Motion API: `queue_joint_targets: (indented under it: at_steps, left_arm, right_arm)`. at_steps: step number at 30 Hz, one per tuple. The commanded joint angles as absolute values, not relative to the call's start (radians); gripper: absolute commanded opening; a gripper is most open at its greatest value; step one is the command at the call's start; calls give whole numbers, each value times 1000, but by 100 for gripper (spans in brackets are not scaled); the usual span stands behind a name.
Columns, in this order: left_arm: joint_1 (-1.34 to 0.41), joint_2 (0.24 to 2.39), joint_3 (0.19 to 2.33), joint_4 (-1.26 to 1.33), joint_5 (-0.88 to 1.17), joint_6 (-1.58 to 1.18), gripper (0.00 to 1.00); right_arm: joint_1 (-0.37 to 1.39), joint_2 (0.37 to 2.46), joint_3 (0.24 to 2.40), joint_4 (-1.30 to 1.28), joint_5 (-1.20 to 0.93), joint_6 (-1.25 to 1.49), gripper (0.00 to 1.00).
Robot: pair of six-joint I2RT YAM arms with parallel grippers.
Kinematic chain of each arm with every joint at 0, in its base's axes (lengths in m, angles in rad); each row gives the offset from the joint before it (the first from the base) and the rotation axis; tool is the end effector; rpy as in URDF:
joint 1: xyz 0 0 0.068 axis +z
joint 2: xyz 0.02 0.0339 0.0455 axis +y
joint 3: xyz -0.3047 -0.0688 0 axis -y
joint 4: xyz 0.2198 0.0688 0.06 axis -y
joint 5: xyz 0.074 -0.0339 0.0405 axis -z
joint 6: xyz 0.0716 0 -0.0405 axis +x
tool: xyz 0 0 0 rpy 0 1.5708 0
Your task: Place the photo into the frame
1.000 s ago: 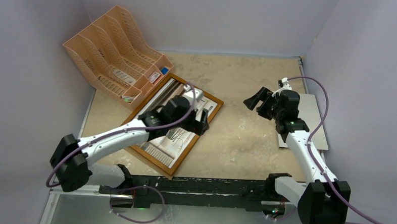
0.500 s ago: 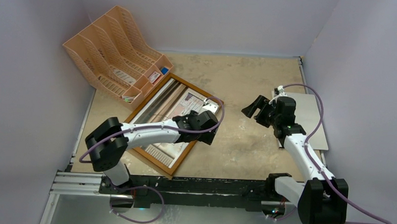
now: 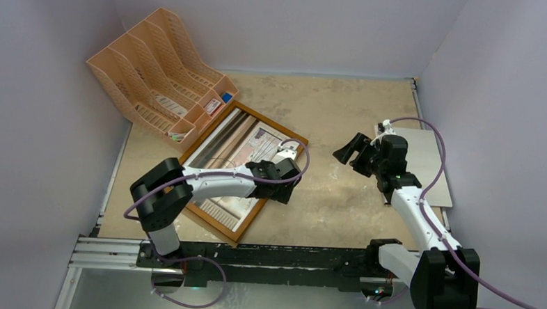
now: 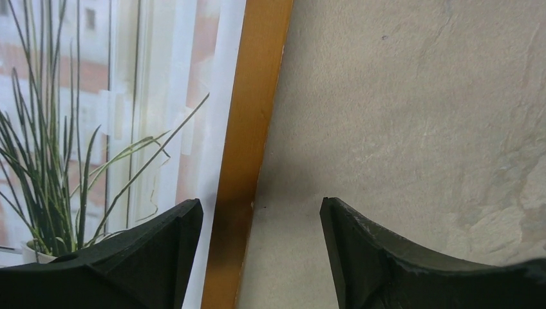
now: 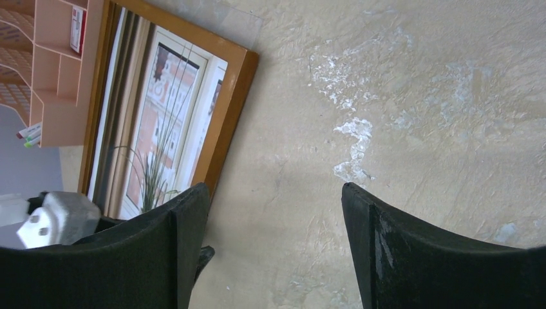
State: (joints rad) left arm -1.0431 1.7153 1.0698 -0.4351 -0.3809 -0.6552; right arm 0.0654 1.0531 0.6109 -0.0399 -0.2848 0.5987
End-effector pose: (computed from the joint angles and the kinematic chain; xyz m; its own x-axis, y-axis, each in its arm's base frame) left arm 0.1950 -0.2818 0.2068 -0.7873 0.2274 -0.5731 0.2954 0.9550 -0.0268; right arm 0.2182 0.0345 0.2723 -0.5575 0.5055 -0.6585 0.0037 0.7947 0.6069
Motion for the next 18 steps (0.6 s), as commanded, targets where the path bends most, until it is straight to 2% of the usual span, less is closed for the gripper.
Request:
queue_joint_targets:
  at_steps: [1, 4, 7, 11, 14, 18]
  left_arm:
    - [-1046, 1759, 1097, -438, -351, -687, 70]
    - [-1047, 1774, 1106, -430, -335, -685, 66]
    - [-1047, 1782, 1118, -421, -313, -648, 50]
    - [-1050, 1773, 1133, -423, -302, -622, 37]
    - [-1054, 1759, 1132, -406, -284, -612, 34]
    - [-1055, 1751, 1134, -409, -306, -602, 22]
  right_arm:
    - [68, 1040, 600, -20, -303, 595, 77]
    - [68, 1036, 601, -26, -299, 595, 77]
    - [68, 1031, 603, -32, -315, 607, 77]
    - [67, 1006, 604, -15, -302, 624, 77]
    - [68, 1001, 604, -14, -298, 629, 77]
    - [67, 1009, 607, -26, -293, 621, 77]
